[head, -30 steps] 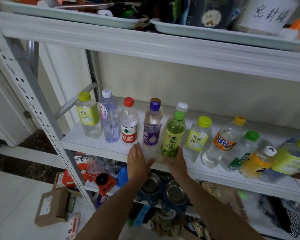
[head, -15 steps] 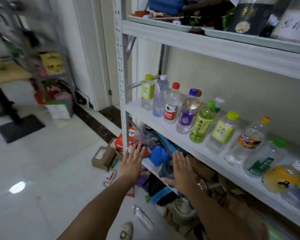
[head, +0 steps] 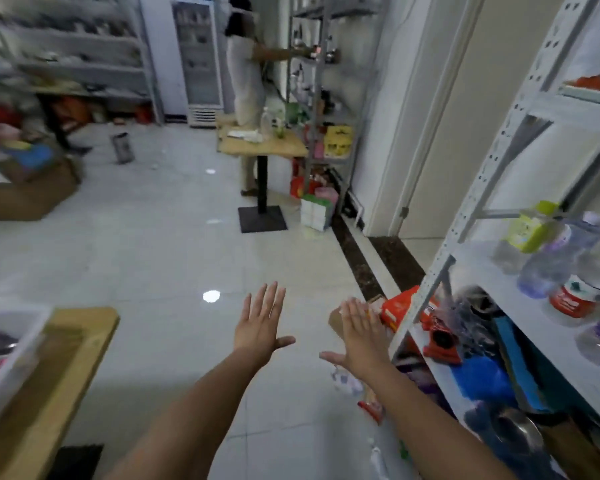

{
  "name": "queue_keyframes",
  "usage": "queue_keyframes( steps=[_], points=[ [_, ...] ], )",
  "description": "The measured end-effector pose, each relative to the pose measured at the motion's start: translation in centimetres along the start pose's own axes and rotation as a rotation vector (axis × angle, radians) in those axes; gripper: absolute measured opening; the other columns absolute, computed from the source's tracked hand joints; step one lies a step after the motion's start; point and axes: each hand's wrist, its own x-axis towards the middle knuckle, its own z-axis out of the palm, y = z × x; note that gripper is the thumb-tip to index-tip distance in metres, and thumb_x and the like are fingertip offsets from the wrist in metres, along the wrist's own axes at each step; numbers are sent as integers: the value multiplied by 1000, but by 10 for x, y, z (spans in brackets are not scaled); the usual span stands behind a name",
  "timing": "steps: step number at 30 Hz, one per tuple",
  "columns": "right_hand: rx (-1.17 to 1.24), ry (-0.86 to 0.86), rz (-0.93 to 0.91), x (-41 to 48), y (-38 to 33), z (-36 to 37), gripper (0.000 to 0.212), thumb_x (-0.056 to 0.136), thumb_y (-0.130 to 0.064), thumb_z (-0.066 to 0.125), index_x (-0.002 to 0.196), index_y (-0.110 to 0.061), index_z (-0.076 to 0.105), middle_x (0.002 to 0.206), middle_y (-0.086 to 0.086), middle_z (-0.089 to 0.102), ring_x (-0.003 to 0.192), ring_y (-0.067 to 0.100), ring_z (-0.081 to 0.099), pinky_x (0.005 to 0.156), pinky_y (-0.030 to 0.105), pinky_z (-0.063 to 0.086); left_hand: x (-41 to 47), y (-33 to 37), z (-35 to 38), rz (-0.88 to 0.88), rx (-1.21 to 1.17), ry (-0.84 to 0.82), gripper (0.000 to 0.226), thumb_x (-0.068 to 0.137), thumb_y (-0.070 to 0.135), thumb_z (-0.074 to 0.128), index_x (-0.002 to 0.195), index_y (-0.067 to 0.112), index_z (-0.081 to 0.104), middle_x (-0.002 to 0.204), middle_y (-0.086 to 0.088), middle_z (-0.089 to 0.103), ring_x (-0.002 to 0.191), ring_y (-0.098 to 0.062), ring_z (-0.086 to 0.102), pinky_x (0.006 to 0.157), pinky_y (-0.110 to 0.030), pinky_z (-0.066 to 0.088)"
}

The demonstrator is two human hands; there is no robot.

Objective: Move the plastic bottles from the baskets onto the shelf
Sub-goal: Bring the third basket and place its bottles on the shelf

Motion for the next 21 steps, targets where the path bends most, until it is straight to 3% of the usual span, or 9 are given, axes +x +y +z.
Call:
queue_keyframes(
  steps=[3,7,9,12,14,17,21],
  points=[
    [64,11,-151,29,-82,-2,113,80,-74,44,149,-5,-14,157,7,-19,146,24,-14,115,38,-17,-31,-88,-3,-140,11,36,108,82,71,48,145,19,-22,155,-4,-19,141,-21,-19,111,-41,-22],
    [78,42,-337,68,-208,-5,113,81,-72,46,148,-6,-17,158,8,-19,146,21,-19,116,38,-16,-88,-212,-6,-361,-1,-8,121,57,71,73,147,13,17,154,-8,31,141,-27,30,112,-44,8],
    [80,44,-445,82,-278,-1,113,81,-71,46,148,-6,-18,158,9,-20,145,21,-19,116,39,-17,-124,-271,-6,-470,9,-5,122,54,70,76,147,10,23,151,-11,37,138,-30,38,110,-46,13],
    [95,32,-636,87,-377,4,114,81,-71,47,148,-4,-15,158,10,-19,146,22,-18,115,39,-18,-186,-346,3,-625,34,-26,120,56,67,76,149,8,28,152,-14,35,143,-31,25,113,-47,1],
    [80,50,-748,85,-436,8,115,79,-71,49,149,-3,-12,158,11,-15,146,24,-16,115,40,-17,-228,-381,-2,-737,17,-58,121,57,68,75,150,8,25,155,-15,27,144,-33,21,114,-47,1],
    [46,46,-870,80,-507,9,115,78,-71,50,150,-4,-10,159,11,-12,147,24,-13,111,38,-18,-283,-420,-4,-912,50,-62,108,83,70,47,143,14,-23,154,-7,-24,148,-29,-11,113,-44,-15],
    [-3,14,-980,78,-557,9,117,79,-70,52,149,-4,-14,159,10,-16,146,23,-15,112,38,-18,-324,-447,4,-1046,24,-117,106,85,73,39,139,15,-32,146,-3,-36,146,-26,-20,112,-45,-21]
  ],
)
